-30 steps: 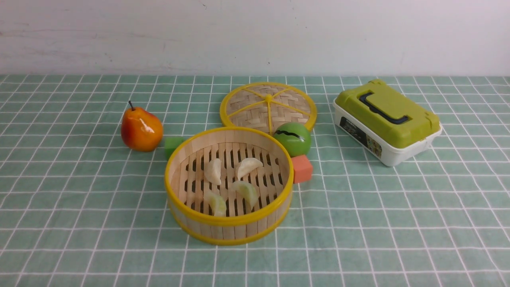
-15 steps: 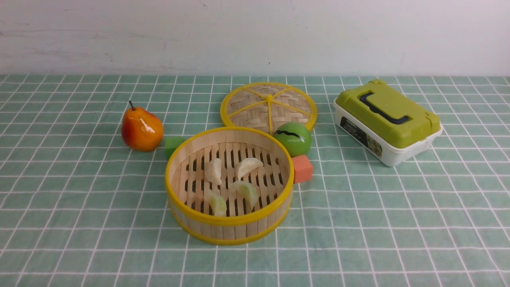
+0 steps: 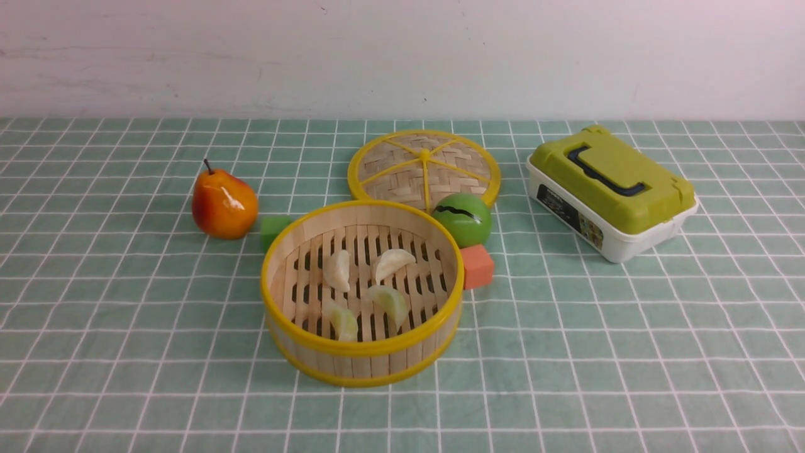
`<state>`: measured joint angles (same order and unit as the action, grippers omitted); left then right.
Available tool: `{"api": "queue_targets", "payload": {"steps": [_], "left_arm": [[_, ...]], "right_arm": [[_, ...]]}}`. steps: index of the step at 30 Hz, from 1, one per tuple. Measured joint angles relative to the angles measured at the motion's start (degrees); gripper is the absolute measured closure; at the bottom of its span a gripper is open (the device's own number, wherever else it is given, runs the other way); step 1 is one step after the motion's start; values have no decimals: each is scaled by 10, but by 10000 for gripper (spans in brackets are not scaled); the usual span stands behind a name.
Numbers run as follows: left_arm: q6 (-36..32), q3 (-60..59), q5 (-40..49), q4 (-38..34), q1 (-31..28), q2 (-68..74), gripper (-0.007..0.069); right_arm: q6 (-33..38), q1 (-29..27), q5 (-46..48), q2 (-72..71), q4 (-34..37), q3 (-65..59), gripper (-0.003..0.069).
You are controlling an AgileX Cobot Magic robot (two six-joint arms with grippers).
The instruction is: Put the dumplings into the steamer on the table with the blue tablecloth.
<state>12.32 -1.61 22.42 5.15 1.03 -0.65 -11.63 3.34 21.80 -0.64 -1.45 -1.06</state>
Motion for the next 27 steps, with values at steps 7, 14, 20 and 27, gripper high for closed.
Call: {"api": "queue_targets", "payload": {"steps": [7,14,20,27], "left_arm": [[0,0,1,0,0,0,635],[0,0,1,0,0,0,634],[0,0,1,0,0,0,628],[0,0,1,0,0,0,622]], "right_arm": [[0,0,0,0,0,0,547],[0,0,0,0,0,0,544],[0,0,0,0,0,0,544],[0,0,0,0,0,0,540]]}}
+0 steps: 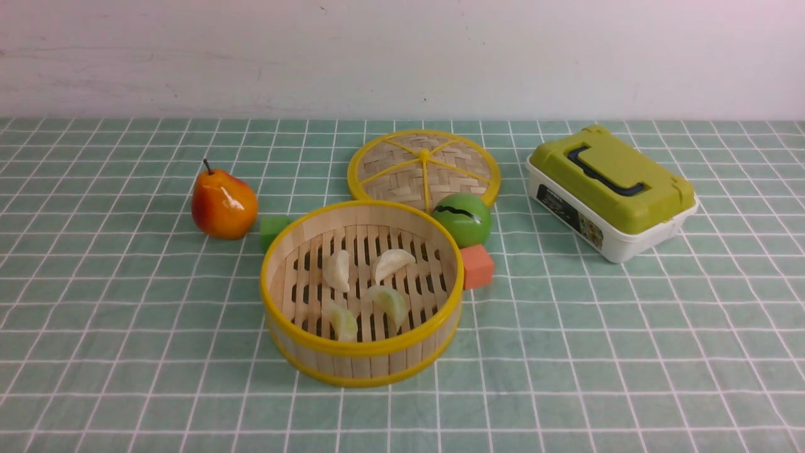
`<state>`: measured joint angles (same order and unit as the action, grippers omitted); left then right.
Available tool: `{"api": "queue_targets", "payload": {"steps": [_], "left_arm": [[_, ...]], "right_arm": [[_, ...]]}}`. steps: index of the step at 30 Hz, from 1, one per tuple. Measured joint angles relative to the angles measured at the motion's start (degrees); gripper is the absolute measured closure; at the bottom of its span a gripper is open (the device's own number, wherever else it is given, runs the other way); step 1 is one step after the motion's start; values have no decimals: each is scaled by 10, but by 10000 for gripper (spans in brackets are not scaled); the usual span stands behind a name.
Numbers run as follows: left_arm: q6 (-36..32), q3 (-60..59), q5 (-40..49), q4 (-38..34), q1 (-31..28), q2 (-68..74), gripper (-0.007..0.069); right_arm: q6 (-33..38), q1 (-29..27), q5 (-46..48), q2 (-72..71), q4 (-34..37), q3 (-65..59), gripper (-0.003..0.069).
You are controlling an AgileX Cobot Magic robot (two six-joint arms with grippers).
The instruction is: Put the dumplings into the steamer on the table with the blue tablecloth.
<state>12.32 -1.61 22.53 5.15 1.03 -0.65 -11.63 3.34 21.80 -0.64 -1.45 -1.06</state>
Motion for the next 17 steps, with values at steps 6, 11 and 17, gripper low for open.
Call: {"api": "queue_targets", "payload": {"steps": [6,11,17], "left_arm": [[0,0,0,0,0,0,617],[0,0,0,0,0,0,613],[0,0,0,0,0,0,607]], "right_arm": [[0,0,0,0,0,0,531],[0,0,0,0,0,0,524],[0,0,0,0,0,0,517]]}}
